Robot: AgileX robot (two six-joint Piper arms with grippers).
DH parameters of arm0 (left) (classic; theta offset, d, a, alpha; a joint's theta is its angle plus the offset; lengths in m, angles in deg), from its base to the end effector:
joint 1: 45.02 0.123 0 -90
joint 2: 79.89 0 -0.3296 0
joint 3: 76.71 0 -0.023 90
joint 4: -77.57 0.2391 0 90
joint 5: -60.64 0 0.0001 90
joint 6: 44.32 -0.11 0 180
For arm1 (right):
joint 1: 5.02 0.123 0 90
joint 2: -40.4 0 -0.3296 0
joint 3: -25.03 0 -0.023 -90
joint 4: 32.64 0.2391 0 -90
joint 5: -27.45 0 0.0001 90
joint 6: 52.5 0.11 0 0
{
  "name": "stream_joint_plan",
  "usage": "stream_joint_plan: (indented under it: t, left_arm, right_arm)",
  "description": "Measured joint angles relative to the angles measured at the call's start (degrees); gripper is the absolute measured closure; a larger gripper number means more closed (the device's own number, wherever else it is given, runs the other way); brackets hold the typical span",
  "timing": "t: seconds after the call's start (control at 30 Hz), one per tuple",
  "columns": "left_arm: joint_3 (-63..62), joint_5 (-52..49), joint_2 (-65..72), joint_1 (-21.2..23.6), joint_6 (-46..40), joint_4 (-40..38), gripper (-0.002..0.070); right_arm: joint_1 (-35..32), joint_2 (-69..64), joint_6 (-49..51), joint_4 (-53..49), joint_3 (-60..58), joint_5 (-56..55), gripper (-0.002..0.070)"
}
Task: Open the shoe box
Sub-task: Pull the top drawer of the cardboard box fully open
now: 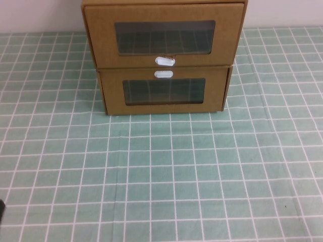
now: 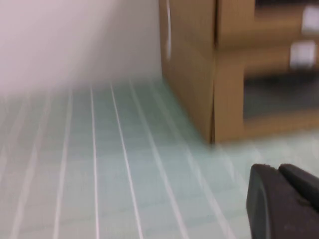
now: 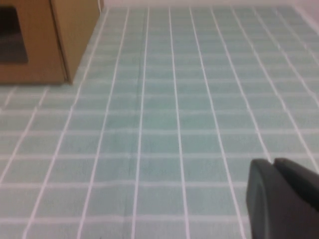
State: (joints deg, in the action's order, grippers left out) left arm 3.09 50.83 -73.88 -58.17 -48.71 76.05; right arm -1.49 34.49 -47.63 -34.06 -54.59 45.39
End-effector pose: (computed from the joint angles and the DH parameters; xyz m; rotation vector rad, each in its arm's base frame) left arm 0.0179 -0.0047 0.1871 0.2365 1.6539 -0.1391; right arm 0.0157 0.0001 0.1728 0.0053 1.8065 0.0807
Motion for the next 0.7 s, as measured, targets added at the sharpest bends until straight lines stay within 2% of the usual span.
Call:
stream_joint_plan:
  t: [0.27, 0.57, 0.7]
  left_arm:
    - [0.0, 32.4, 0.0, 0.0, 0.5, 0.0, 0.0680]
    - [0.0, 52.5, 0.0, 0.0, 1.0, -0.3, 0.0680]
    - [-3.5, 57.2, -0.1, 0.0, 3.5, -0.5, 0.0680]
  right_arm:
    - [0.0, 0.0, 0.0, 0.0, 0.0, -28.8, 0.0689]
    - [0.0, 0.0, -0.7, 1.8, 0.0, -59.2, 0.0689]
    - [0.0, 0.0, -0.7, 5.6, 2.5, -65.3, 0.0689]
